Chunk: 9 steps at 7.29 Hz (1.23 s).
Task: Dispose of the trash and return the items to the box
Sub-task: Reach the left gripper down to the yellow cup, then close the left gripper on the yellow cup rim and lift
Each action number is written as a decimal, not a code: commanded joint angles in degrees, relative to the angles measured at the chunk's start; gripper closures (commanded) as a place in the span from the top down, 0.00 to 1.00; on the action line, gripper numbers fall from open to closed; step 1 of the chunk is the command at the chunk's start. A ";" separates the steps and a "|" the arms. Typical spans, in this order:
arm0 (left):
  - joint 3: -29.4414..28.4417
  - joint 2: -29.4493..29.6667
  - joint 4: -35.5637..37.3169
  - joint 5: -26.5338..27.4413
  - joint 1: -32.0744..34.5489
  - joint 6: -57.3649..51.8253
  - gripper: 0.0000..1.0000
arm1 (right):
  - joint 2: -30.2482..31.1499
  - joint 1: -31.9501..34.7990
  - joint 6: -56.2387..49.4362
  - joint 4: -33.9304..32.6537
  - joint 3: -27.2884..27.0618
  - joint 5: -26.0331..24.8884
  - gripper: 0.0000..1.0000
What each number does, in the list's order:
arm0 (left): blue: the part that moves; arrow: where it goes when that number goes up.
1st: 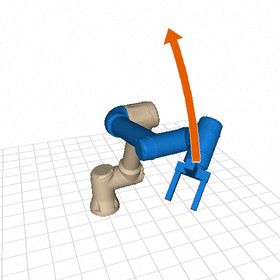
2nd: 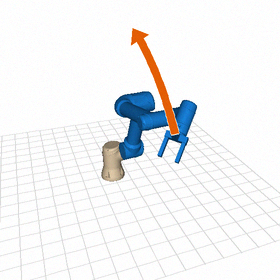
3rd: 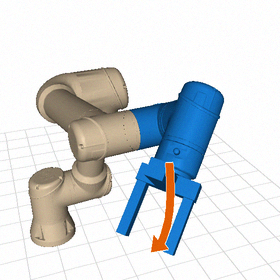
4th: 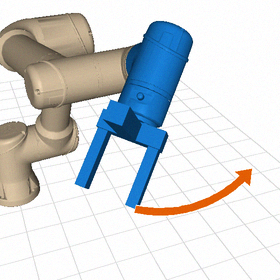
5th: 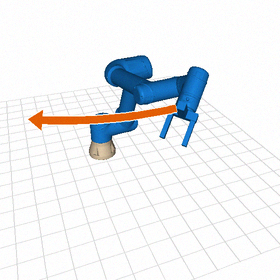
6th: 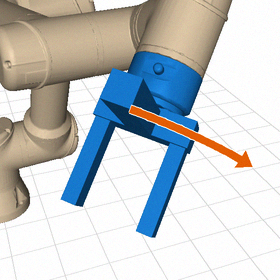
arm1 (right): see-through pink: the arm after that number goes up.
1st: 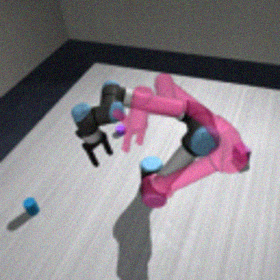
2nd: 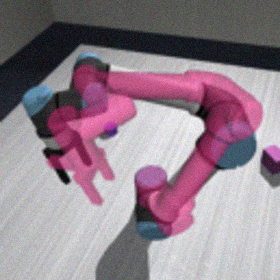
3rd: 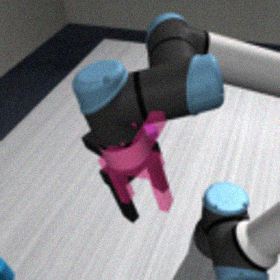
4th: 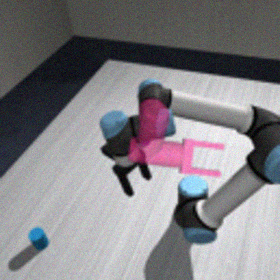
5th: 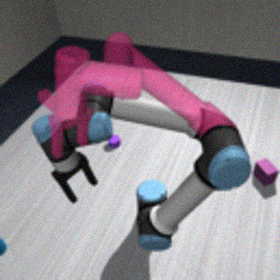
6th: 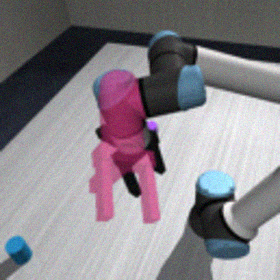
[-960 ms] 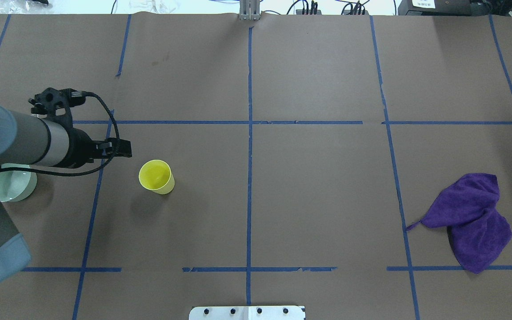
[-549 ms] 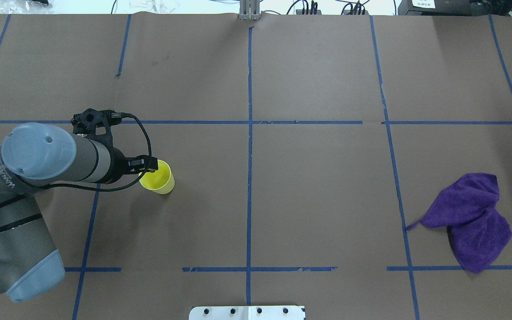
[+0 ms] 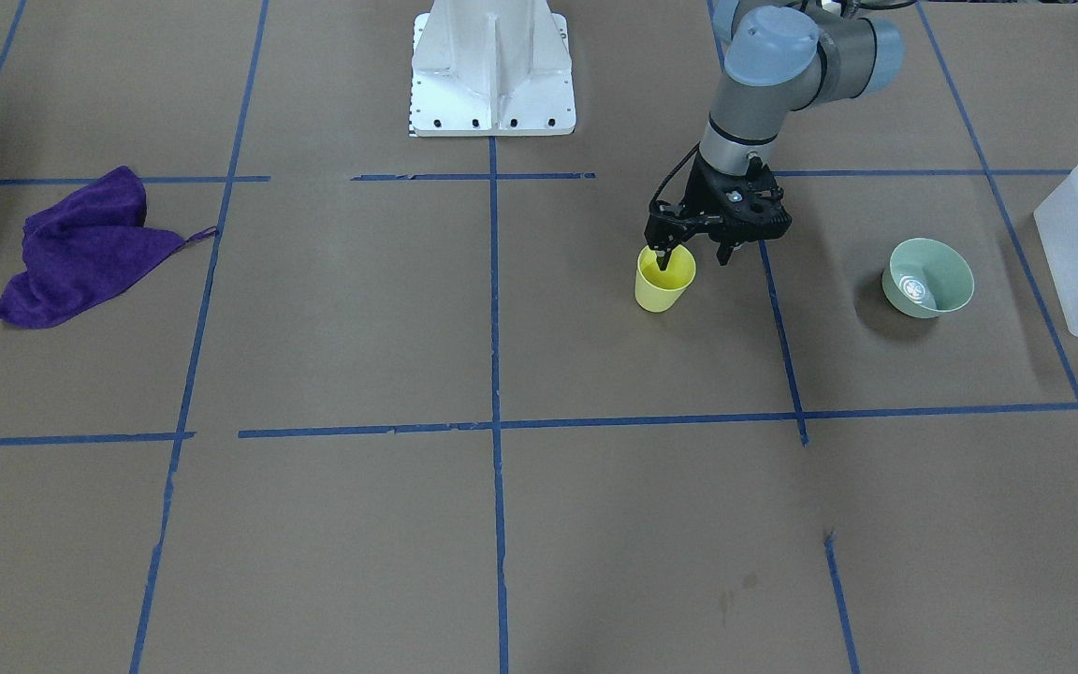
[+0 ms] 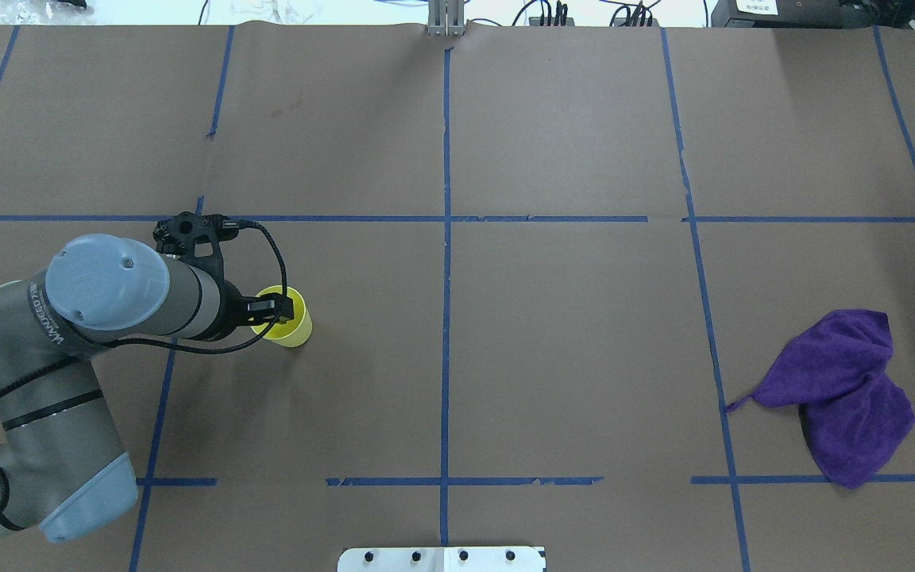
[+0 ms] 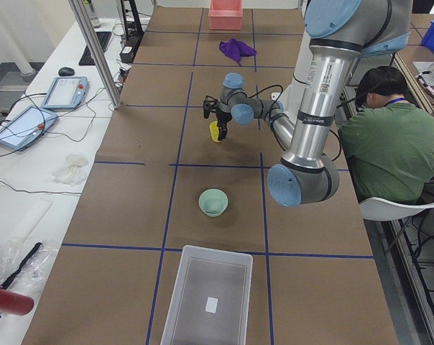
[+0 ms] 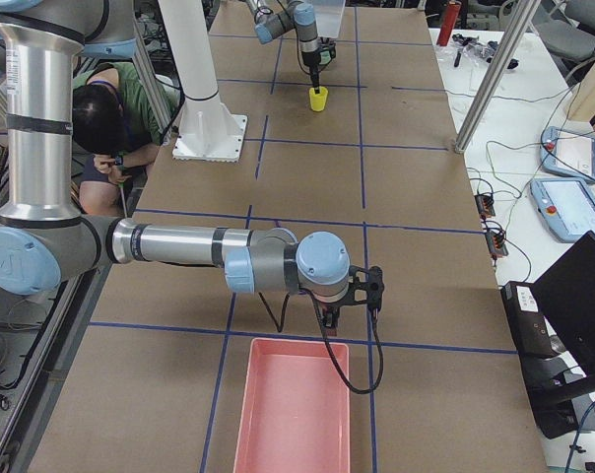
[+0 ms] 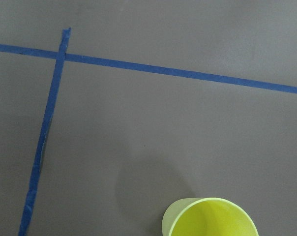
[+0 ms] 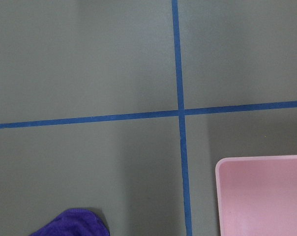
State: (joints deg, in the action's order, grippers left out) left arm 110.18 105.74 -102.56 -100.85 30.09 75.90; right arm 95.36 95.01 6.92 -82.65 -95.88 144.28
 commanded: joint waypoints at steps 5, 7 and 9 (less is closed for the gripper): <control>0.81 1.22 0.34 -0.57 0.57 -0.32 0.00 | 0.35 0.00 0.02 -0.05 -0.44 0.13 1.00; 4.58 1.66 5.32 -8.28 11.51 -2.76 0.00 | 0.52 -0.70 3.50 -0.23 -2.54 0.13 1.00; 9.24 3.75 15.49 -8.40 16.03 -11.43 0.00 | 0.88 -9.09 15.77 0.04 -8.93 -3.01 1.00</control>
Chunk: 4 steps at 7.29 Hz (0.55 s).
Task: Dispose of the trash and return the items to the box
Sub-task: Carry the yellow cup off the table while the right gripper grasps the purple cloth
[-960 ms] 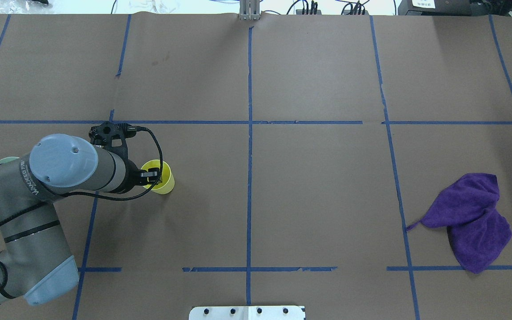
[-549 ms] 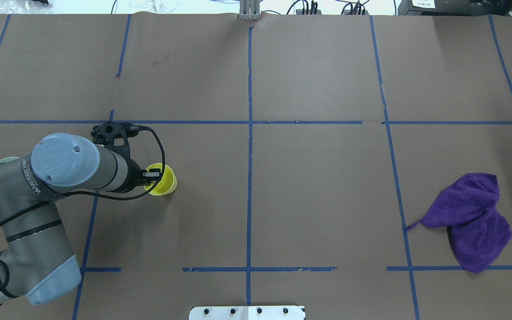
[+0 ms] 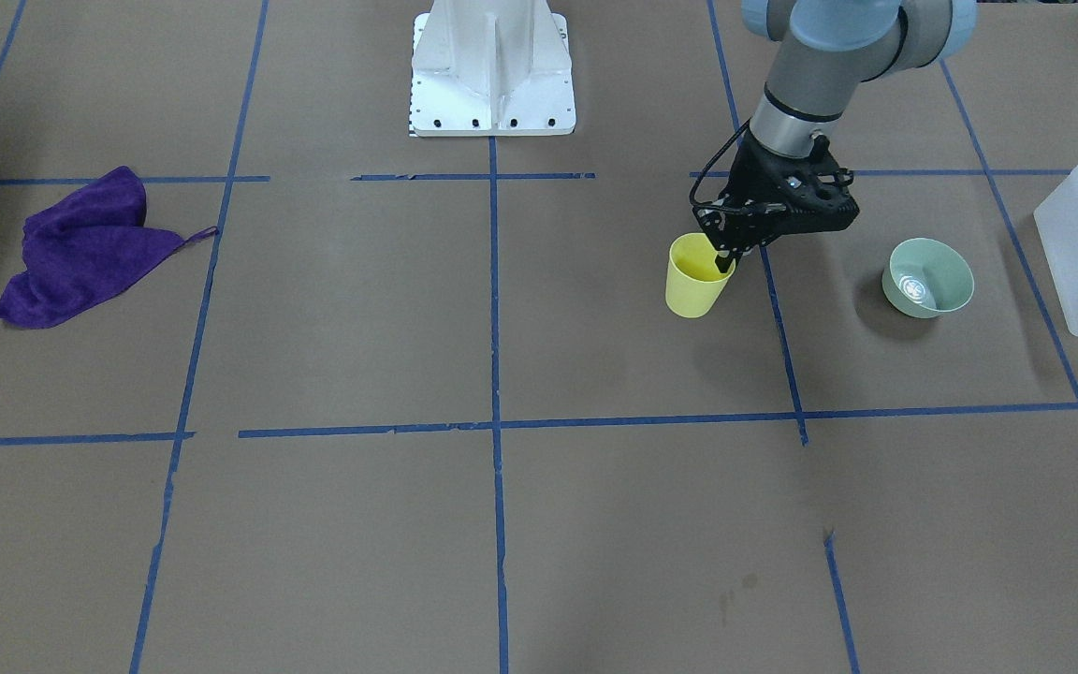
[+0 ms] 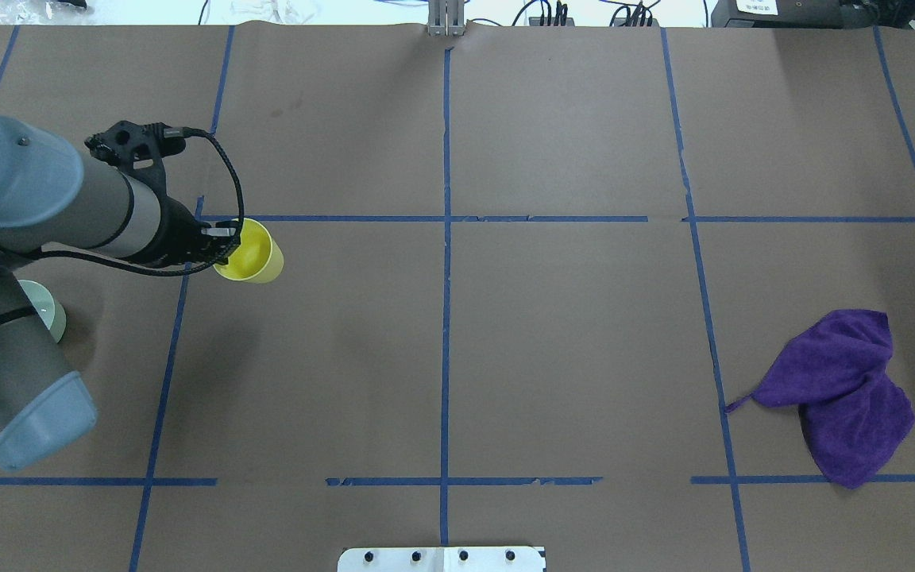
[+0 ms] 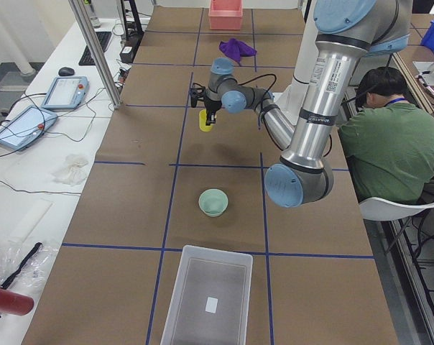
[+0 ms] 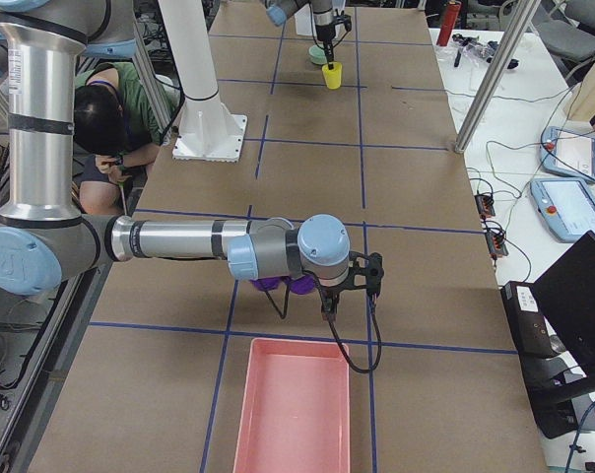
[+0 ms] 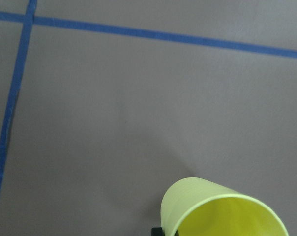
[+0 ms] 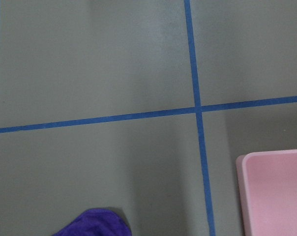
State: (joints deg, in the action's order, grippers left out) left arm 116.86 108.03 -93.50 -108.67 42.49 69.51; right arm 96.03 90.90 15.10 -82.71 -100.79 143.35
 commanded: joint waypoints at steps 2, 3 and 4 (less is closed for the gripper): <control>2.94 4.29 13.33 -2.33 11.52 -17.59 0.00 | 4.93 -14.13 17.82 4.01 -10.81 -8.15 1.00; 2.85 3.51 13.60 -3.38 15.91 -24.27 0.00 | 9.13 -17.82 27.34 15.45 -10.74 -9.40 1.00; 2.59 3.24 13.96 -4.17 19.44 -29.64 0.00 | 13.26 -23.34 33.53 23.83 -10.65 -13.67 1.00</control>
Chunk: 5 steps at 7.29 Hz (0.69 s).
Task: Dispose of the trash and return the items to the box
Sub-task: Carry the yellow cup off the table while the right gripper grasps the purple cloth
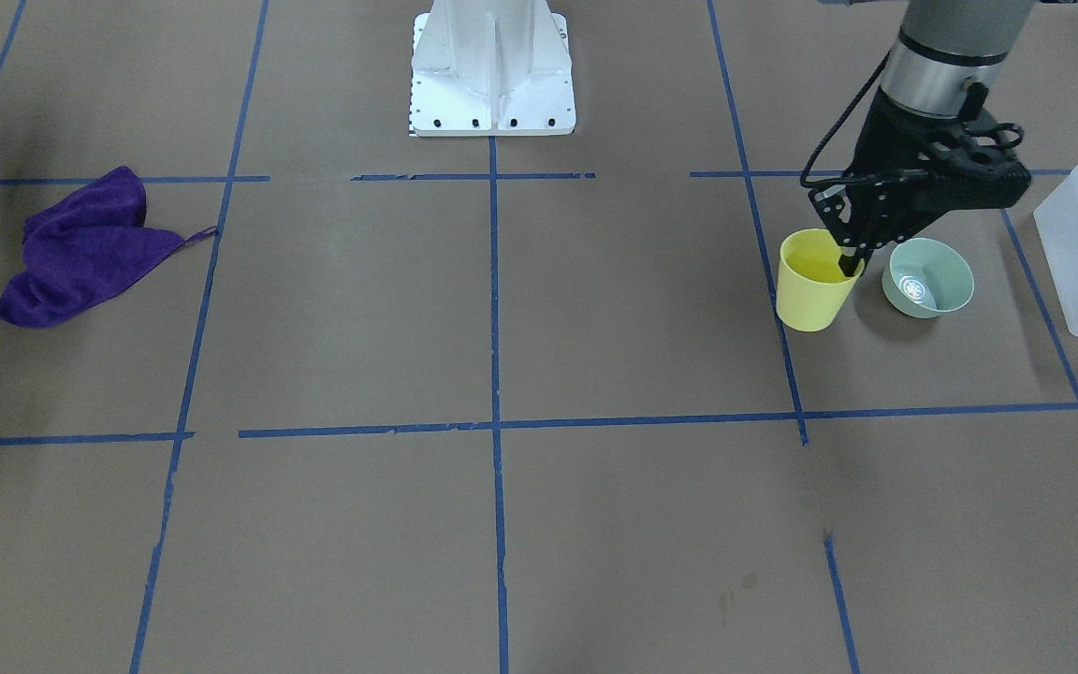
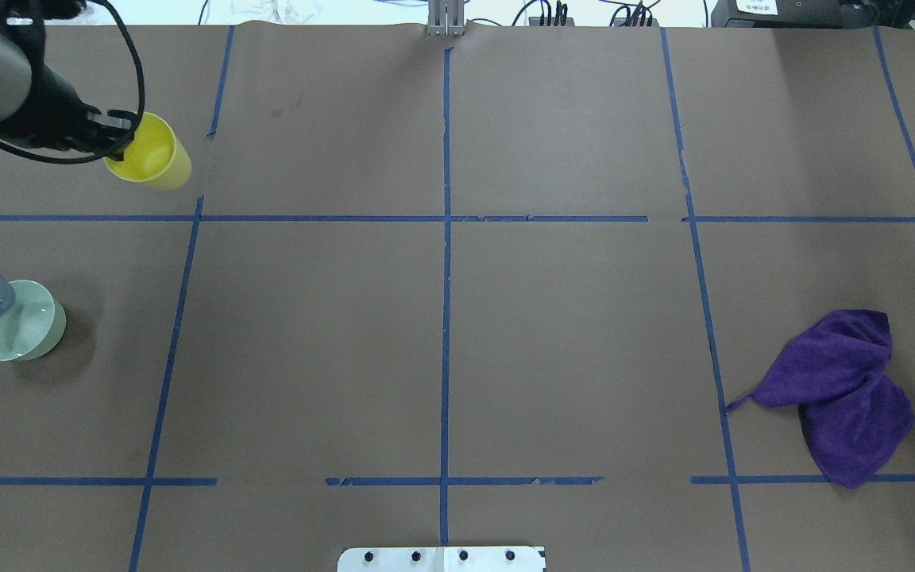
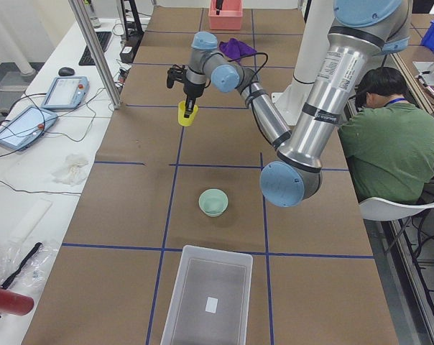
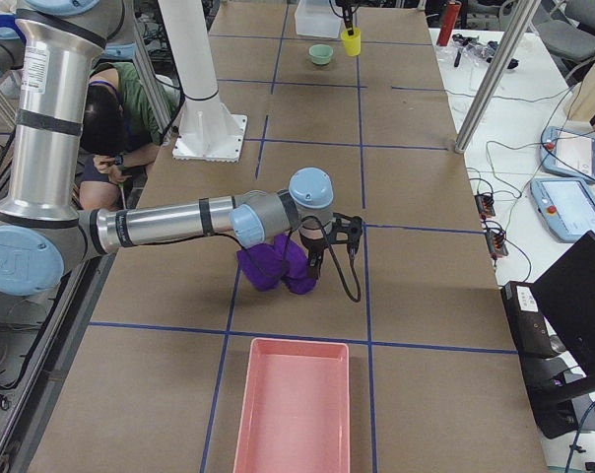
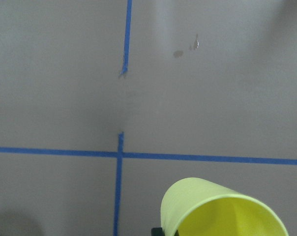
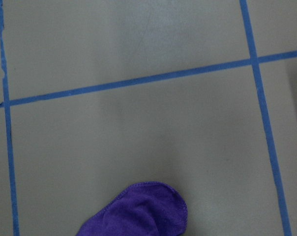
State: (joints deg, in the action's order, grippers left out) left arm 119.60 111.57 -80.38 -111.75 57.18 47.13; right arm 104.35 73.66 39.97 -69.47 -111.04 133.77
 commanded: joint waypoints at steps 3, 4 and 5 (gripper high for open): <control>-2.17 -1.61 3.47 -1.27 14.77 -28.17 0.00 | 7.36 -18.60 17.30 16.28 -0.23 -12.98 1.00; -3.75 -1.71 3.47 -1.27 17.76 -33.20 0.00 | 7.27 -23.52 19.95 16.38 0.21 -16.58 1.00; -5.42 -1.97 3.38 -1.36 20.14 -38.73 0.00 | 6.84 -26.44 21.28 16.38 0.30 -18.79 1.00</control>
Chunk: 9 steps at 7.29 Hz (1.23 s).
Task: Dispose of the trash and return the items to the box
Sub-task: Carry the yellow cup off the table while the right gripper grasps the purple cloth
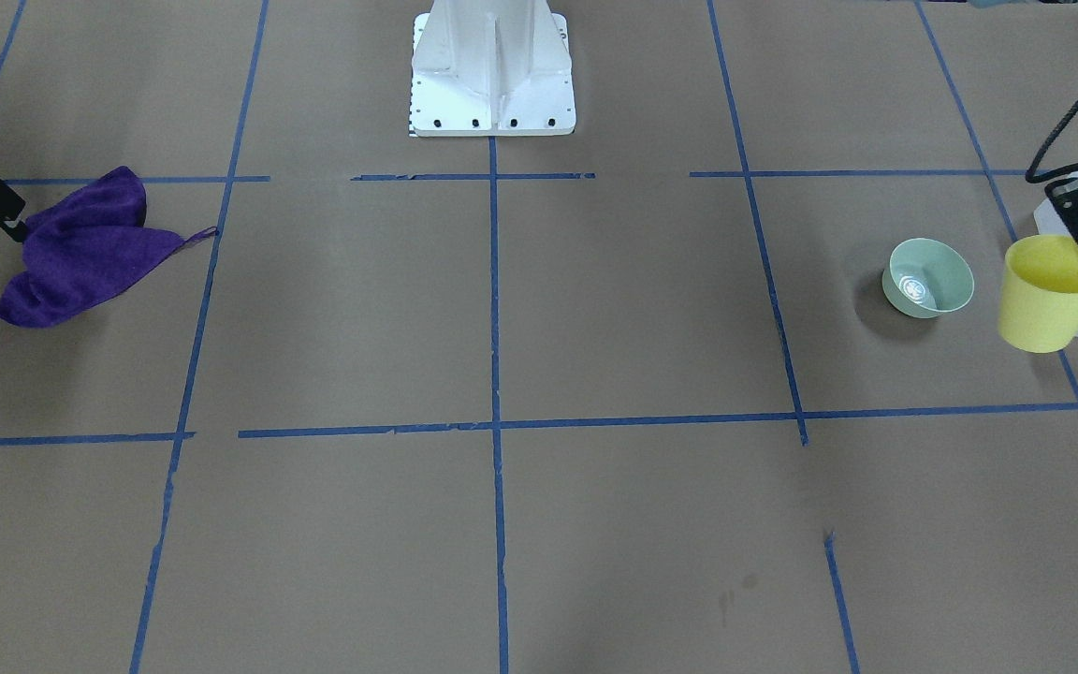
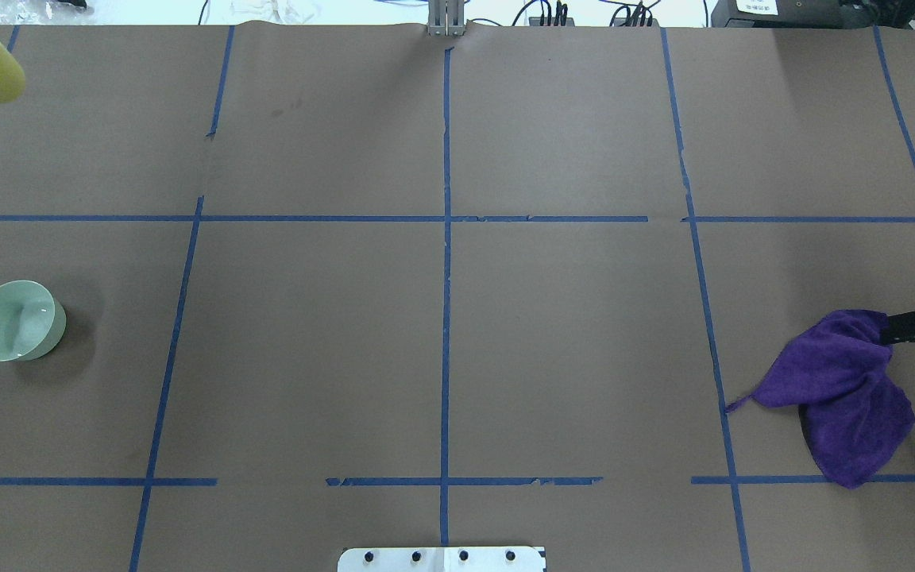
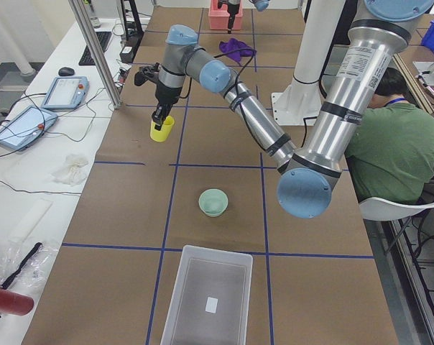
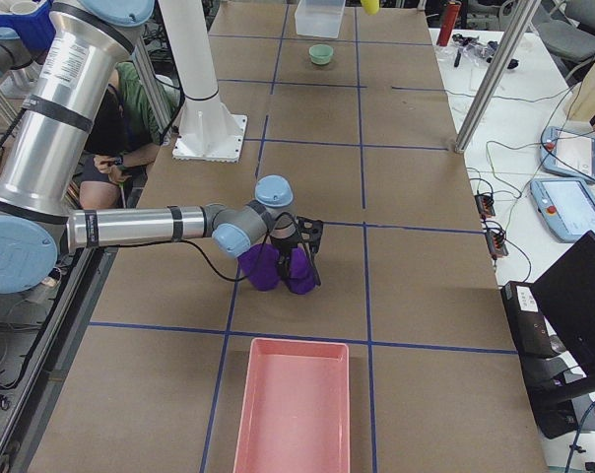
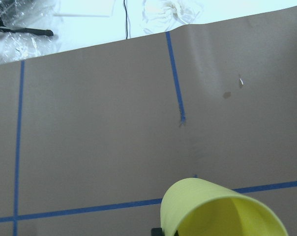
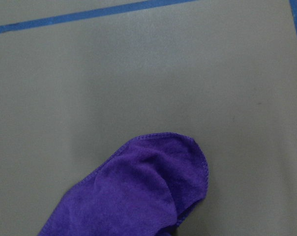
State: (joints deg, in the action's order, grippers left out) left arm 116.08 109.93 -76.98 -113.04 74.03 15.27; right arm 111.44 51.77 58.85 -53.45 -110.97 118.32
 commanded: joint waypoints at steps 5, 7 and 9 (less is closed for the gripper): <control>-9.88 -1.72 -2.72 -0.25 11.29 -21.56 0.00 | -2.46 -7.30 2.49 0.36 3.04 -3.44 0.00; -17.61 -4.36 -9.30 -3.22 15.42 -28.25 0.00 | -1.93 -6.34 2.32 -0.33 0.42 -2.31 0.00; -23.33 -7.52 -15.89 -3.24 16.49 -32.31 0.00 | -0.71 -1.34 2.23 -0.43 -3.53 3.55 0.00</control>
State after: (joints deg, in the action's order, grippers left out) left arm 96.31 104.26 -88.78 -116.04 89.70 -14.32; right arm 110.03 47.64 61.13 -53.73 -112.10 118.37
